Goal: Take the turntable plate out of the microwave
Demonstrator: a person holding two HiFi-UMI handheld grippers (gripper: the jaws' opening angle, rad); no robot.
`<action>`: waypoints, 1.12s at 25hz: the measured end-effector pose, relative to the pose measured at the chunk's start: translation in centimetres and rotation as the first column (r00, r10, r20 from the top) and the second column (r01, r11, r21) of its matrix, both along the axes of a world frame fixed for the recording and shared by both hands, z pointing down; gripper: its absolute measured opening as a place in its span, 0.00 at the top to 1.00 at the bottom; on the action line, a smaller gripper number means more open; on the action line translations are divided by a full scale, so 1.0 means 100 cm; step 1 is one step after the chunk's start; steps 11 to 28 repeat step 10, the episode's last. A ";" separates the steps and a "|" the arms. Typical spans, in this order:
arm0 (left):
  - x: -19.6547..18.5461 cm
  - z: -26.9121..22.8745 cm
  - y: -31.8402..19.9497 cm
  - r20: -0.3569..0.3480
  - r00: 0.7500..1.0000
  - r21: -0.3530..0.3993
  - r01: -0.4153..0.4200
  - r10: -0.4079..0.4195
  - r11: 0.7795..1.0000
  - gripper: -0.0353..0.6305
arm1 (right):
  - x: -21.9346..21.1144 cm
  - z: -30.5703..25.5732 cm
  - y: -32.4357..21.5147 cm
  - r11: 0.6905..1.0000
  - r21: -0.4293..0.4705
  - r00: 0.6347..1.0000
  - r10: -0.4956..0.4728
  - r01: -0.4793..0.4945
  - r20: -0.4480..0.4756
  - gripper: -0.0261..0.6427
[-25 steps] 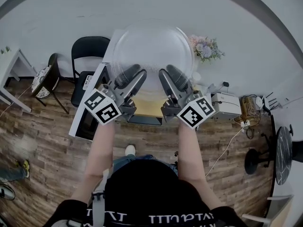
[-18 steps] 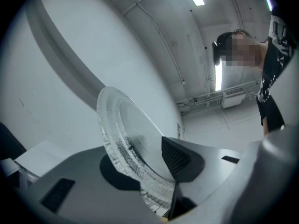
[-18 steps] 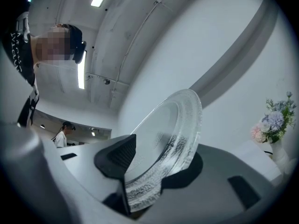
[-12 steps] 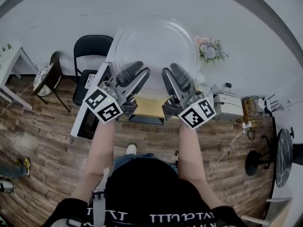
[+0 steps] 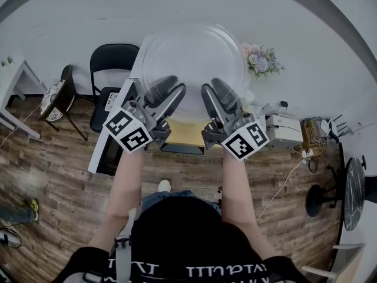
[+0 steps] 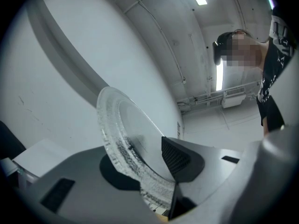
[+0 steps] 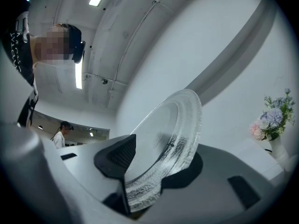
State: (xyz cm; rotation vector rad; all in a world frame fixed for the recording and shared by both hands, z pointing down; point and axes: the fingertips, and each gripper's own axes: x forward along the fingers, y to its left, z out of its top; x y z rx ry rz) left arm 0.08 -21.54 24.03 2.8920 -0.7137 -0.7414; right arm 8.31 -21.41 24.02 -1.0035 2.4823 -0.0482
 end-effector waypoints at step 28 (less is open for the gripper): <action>0.000 0.002 -0.001 -0.004 1.000 -0.007 -0.004 0.004 1.000 0.75 | 0.000 0.001 -0.001 1.000 -0.004 1.000 0.003 -0.003 -0.002 0.69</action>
